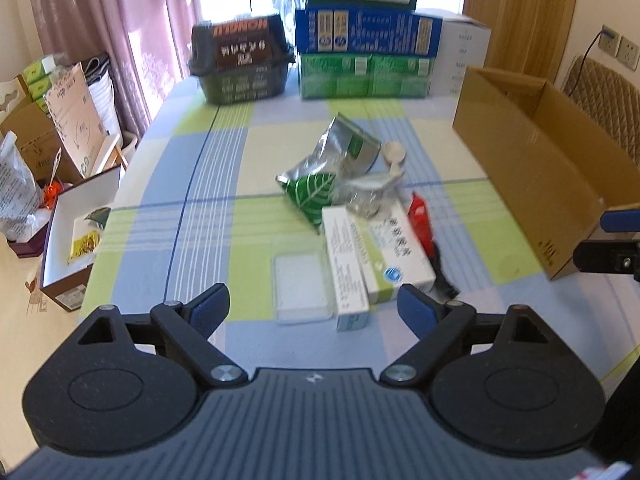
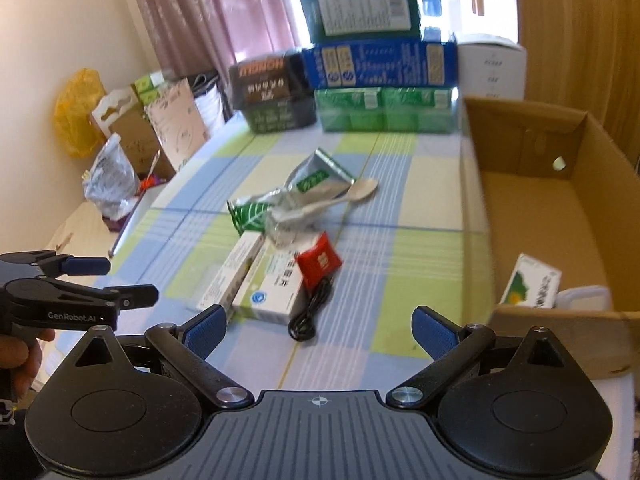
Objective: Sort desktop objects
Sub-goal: 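Grasp the long white medicine box with the right tool while the left tool grasps the clear plastic tray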
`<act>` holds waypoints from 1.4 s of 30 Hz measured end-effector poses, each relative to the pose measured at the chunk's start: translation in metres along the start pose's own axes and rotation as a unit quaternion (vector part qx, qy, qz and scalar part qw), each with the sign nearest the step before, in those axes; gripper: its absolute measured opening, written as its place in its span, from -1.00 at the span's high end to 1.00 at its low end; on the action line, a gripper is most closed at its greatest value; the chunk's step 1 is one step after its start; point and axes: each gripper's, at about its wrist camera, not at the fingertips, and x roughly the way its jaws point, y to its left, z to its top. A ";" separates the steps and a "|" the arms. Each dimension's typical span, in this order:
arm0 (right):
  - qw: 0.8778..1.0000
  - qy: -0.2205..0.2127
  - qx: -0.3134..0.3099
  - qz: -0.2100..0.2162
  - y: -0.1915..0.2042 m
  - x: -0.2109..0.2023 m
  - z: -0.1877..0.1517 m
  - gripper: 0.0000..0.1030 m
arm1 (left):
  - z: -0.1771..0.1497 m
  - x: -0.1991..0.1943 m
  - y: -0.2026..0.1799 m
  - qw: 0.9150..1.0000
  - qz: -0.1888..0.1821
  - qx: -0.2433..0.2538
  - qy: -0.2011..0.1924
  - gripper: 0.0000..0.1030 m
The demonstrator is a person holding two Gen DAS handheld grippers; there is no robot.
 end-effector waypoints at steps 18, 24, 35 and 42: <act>0.999 0.039 0.003 0.010 0.014 0.096 -0.002 -0.80 | -0.014 0.087 0.043 0.999 0.000 0.000 0.035 -0.70; 0.999 0.044 0.012 0.006 0.008 0.109 0.001 -0.79 | -0.005 0.105 0.043 0.999 -0.034 0.002 0.033 -0.70; 0.999 0.035 0.007 0.009 0.013 0.112 0.008 -0.77 | 0.003 0.121 0.029 0.998 -0.044 0.013 0.047 -0.40; 0.999 0.041 -0.006 0.029 0.029 0.119 0.010 -0.36 | 0.001 0.119 0.036 0.998 -0.024 0.026 0.058 0.02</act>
